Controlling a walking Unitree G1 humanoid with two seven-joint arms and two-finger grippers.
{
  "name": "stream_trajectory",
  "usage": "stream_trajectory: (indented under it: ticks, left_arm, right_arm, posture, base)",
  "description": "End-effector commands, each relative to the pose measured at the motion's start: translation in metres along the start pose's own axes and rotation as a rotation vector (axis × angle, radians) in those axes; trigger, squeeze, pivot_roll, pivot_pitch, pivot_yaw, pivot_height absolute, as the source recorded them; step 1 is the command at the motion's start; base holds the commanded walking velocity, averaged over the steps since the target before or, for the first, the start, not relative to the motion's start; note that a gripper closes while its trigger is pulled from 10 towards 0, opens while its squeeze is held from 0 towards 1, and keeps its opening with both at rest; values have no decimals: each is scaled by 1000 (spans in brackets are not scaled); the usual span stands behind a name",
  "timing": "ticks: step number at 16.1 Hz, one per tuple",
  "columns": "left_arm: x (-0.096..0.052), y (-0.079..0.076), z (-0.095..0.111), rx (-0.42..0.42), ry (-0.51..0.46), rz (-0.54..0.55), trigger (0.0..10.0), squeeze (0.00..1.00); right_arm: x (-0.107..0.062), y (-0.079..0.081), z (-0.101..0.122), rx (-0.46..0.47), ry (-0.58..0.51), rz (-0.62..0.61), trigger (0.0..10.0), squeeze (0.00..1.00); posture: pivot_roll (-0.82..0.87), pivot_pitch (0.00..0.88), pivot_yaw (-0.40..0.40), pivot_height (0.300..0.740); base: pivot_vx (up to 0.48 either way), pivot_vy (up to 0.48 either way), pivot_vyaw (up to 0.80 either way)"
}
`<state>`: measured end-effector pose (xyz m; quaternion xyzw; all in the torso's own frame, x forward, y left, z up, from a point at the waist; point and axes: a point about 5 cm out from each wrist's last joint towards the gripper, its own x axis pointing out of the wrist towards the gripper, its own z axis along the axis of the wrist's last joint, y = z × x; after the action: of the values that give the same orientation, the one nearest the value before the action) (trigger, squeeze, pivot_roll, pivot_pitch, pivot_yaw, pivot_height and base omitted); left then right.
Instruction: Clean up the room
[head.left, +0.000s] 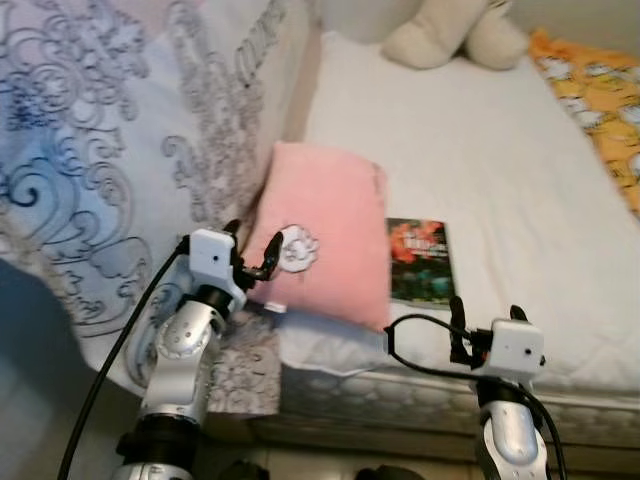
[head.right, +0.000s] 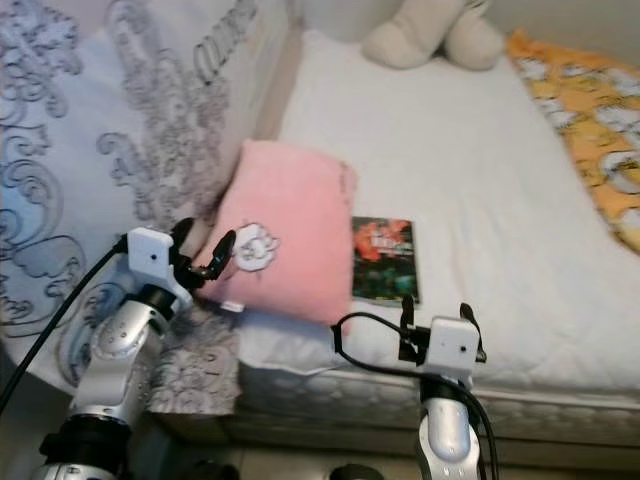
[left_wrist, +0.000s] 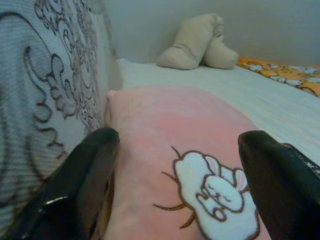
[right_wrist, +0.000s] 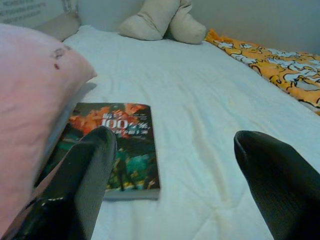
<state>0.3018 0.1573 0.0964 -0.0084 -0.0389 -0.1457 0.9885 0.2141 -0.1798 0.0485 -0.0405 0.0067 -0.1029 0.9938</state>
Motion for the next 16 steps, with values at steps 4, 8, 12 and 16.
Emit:
stream_trajectory:
  ticks: [4,8,12,16]
  left_arm:
    - [1,-3,2,11,30,3,10000,0]
    - [-3,-1,3,10,38,28,10000,0]
    - [-4,-7,5,12,25,18,10000,0]
    - [1,-10,2,31,65,-32,10000,0]
  right_arm:
    - [14,0,-1,-28,38,21,10000,1000]
    - [18,11,2,-60,22,90,10000,1000]
    - [17,10,3,-65,24,119,10000,1000]
    - [19,17,2,15,35,184,10000,1000]
  posture:
    - [90,0,3,740]
    - [90,0,3,740]
    - [88,0,-8,740]
    - [92,0,-10,740]
  base:
    - [0,-424,-327]
    - [192,-406,-605]
    - [268,-395,-603]
    - [260,-297,-711]
